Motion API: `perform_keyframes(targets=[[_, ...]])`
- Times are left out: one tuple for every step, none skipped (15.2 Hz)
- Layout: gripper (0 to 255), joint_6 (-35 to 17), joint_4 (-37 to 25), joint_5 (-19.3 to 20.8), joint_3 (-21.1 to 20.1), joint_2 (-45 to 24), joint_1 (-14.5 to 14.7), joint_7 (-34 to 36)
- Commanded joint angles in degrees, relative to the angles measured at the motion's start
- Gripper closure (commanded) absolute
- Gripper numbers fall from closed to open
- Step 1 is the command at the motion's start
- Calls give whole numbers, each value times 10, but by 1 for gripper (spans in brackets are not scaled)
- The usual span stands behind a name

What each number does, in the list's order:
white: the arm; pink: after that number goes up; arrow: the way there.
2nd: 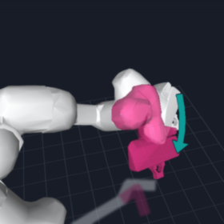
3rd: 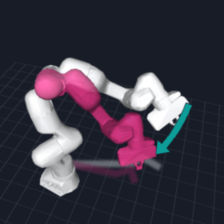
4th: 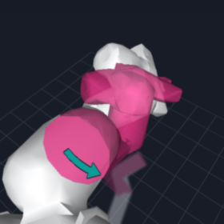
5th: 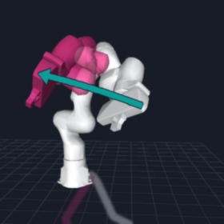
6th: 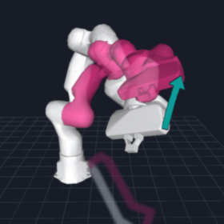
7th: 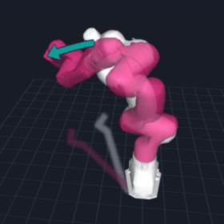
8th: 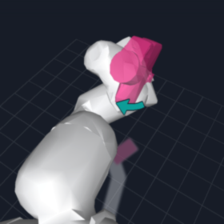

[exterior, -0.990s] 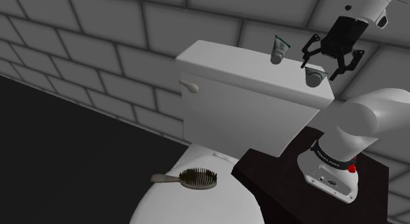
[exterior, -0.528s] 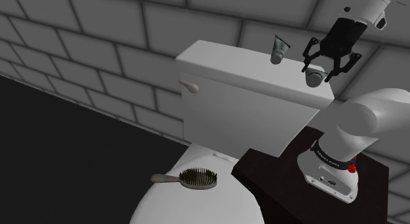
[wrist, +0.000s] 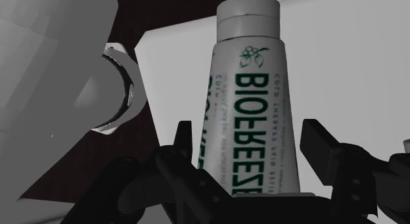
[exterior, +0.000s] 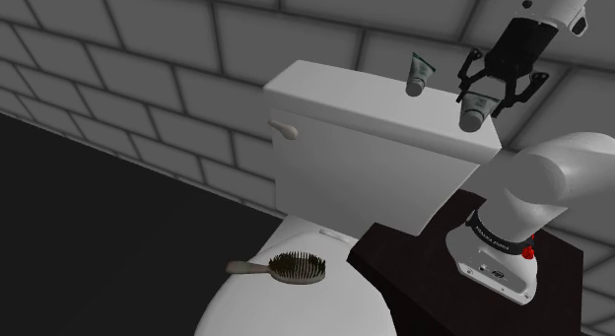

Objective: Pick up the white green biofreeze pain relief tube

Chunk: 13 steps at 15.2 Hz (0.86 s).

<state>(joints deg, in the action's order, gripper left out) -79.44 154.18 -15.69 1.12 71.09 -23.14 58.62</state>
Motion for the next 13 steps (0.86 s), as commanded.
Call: perform_keyframes(targets=[[255,9,-18,0,0,-8,1,3],[255,14,-27,0,1,-12,1,5],[255,19,-37,0,1,-16,2,7],[255,24,-46,0,1,-20,2,8],[255,29,-55,0,2,-24,3,10],[255,34,-64,0,2,-28,3,12],[255,39,-74,0,2,-32,4,13],[255,44,-83,-1,3,-37,4,15],[255,49,-93,-1,3,-41,5,17],[255,54,-102,-1,3,-45,5,18],[255,59,-112,-1,4,-50,6,20],[255,60,-113,-1,4,-50,6,20],[255,60,-113,-1,4,-50,6,20]])
